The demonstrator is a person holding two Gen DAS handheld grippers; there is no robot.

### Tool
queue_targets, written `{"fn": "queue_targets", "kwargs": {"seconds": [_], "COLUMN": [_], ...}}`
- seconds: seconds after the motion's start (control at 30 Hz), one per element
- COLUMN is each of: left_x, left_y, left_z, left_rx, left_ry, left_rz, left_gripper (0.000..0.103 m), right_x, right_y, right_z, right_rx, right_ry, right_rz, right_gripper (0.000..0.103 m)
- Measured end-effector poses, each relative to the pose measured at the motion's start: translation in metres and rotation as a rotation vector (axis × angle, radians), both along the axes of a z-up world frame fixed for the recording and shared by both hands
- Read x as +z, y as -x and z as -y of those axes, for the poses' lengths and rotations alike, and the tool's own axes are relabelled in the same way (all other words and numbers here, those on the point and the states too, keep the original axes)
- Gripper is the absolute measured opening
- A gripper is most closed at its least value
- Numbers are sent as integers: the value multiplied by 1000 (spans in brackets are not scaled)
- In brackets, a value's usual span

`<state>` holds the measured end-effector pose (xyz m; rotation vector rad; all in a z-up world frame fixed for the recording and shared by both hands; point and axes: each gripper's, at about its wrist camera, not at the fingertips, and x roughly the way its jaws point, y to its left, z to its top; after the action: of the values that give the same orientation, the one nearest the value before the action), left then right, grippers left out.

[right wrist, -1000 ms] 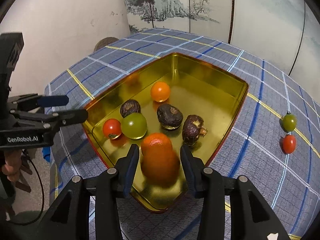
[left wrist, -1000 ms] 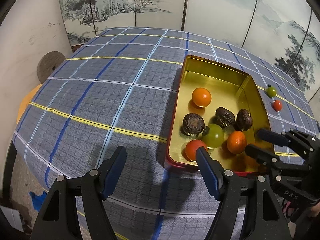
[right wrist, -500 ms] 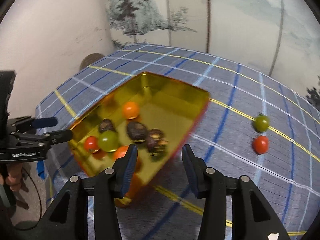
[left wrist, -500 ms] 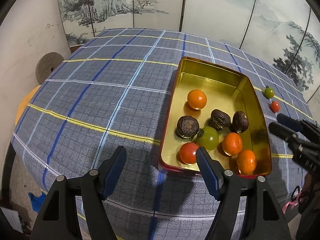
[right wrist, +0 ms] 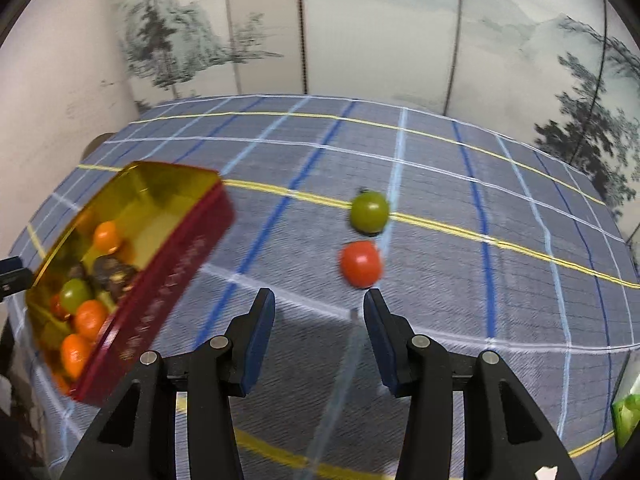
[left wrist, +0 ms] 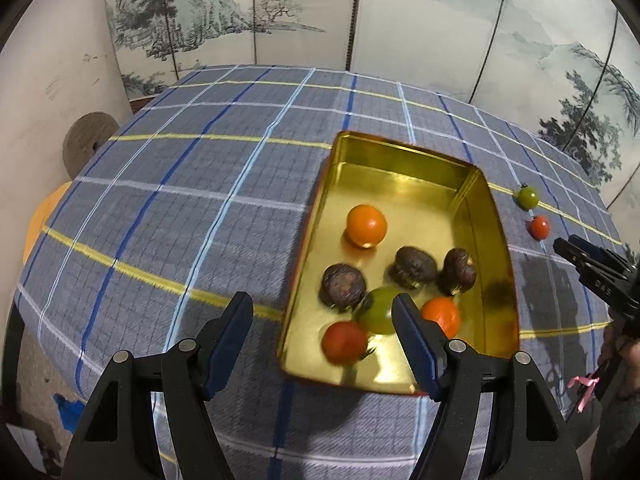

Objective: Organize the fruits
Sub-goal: 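Move the right gripper to the red tomato on the cloth and grasp it, then grasp the green tomato with the left gripper while the right gripper holds the red tomato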

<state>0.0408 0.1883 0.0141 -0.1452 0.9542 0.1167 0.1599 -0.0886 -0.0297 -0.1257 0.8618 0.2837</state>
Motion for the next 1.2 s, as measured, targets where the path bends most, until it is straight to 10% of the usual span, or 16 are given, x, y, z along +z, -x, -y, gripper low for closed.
{"fn": "queue_targets", "kwargs": {"seconds": [1.2], "left_x": [5], "left_y": [-135], "left_z": [173], "left_rx": [-217], "left_ry": [72], "left_rz": [-62], "left_gripper": [72], "right_x": [-40], "right_y": [-52], "right_z": [63], "right_rx": [-60], "right_ry": [54], "right_rz": [-51], "right_gripper": [29]}}
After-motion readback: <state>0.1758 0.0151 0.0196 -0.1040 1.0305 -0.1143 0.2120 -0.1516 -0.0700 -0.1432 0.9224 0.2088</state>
